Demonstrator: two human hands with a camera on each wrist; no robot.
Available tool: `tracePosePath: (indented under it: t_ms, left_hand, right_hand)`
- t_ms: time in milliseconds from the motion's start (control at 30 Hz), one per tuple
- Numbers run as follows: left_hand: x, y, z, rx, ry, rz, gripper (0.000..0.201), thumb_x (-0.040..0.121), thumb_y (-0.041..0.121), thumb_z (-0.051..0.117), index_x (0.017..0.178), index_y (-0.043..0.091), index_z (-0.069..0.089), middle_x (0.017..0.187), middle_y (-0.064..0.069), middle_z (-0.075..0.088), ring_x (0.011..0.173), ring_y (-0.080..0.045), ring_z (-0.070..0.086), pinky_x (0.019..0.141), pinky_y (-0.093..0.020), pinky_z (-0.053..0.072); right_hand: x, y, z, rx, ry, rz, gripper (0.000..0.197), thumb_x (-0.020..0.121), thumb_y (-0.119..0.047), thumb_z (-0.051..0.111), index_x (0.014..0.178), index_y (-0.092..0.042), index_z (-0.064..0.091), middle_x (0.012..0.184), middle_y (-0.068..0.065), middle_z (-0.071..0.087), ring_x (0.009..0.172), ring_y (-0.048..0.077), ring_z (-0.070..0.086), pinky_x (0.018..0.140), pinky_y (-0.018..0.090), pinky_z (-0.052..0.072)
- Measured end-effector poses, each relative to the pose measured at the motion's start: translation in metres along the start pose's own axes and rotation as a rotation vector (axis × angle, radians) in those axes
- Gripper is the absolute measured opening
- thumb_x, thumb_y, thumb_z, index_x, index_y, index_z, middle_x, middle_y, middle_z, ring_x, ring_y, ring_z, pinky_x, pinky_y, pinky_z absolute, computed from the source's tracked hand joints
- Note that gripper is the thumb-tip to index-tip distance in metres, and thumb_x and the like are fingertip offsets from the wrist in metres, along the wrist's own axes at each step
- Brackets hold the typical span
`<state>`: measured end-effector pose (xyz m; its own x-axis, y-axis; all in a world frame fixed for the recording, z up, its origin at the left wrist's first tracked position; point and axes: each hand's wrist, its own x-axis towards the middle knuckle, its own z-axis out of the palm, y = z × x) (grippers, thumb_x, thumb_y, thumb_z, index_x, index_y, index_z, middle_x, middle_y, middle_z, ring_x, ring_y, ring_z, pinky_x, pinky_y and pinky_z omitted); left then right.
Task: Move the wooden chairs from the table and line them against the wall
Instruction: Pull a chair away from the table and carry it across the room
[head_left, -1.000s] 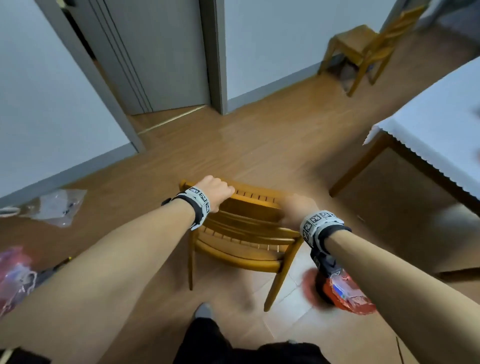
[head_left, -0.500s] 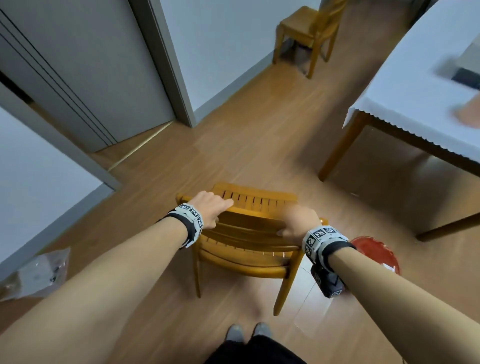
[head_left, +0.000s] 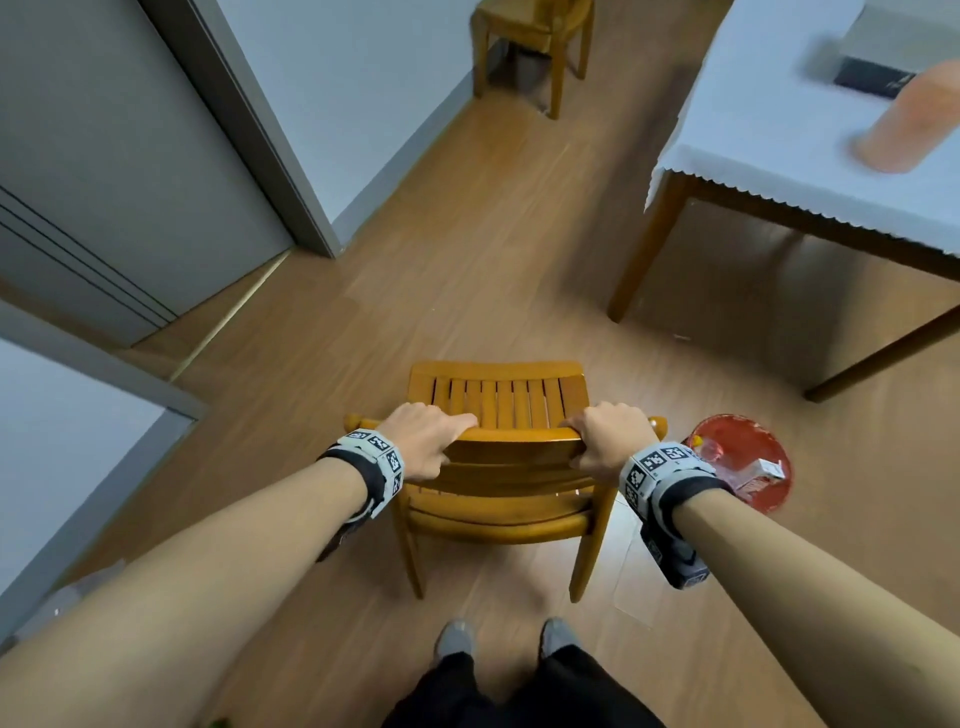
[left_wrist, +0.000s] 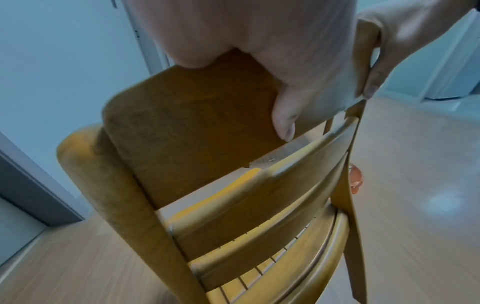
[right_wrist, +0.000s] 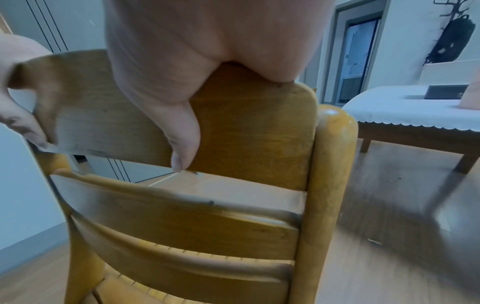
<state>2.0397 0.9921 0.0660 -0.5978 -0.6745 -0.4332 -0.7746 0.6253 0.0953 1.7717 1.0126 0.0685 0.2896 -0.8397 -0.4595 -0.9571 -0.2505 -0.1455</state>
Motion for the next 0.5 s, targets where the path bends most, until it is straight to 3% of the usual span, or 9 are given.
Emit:
tracePosePath:
  t_ms: [100, 200, 500]
  left_hand:
    - [-0.006, 0.000, 0.012, 0.006, 0.034, 0.047, 0.035, 0.092, 0.027, 0.067, 0.121, 0.024, 0.048, 0.077, 0.003, 0.062, 0.067, -0.015, 0.059, 0.067, -0.031, 0.054]
    - [-0.013, 0.002, 0.023, 0.001, 0.068, 0.079, 0.031, 0.092, 0.026, 0.066, 0.119, 0.024, 0.050, 0.077, 0.004, 0.062, 0.064, -0.012, 0.055, 0.061, -0.025, 0.047]
    - [-0.050, 0.022, 0.062, 0.044, 0.074, 0.040, 0.031, 0.091, 0.019, 0.061, 0.118, 0.028, 0.049, 0.077, 0.005, 0.062, 0.062, -0.014, 0.049, 0.060, -0.027, 0.038]
  right_hand:
    - [-0.010, -0.008, 0.007, 0.009, 0.002, 0.023, 0.012, 0.091, -0.034, 0.066, 0.103, -0.031, 0.069, 0.085, -0.008, 0.067, 0.081, 0.017, 0.066, 0.073, 0.032, 0.059]
    - [-0.020, -0.017, 0.014, 0.020, 0.012, 0.047, 0.017, 0.092, -0.034, 0.066, 0.109, -0.032, 0.069, 0.086, -0.009, 0.066, 0.080, 0.015, 0.064, 0.073, 0.030, 0.057]
    - [-0.053, -0.043, 0.063, 0.033, 0.005, 0.044, 0.021, 0.092, -0.030, 0.064, 0.113, -0.032, 0.068, 0.088, -0.009, 0.066, 0.083, 0.017, 0.064, 0.071, 0.029, 0.055]
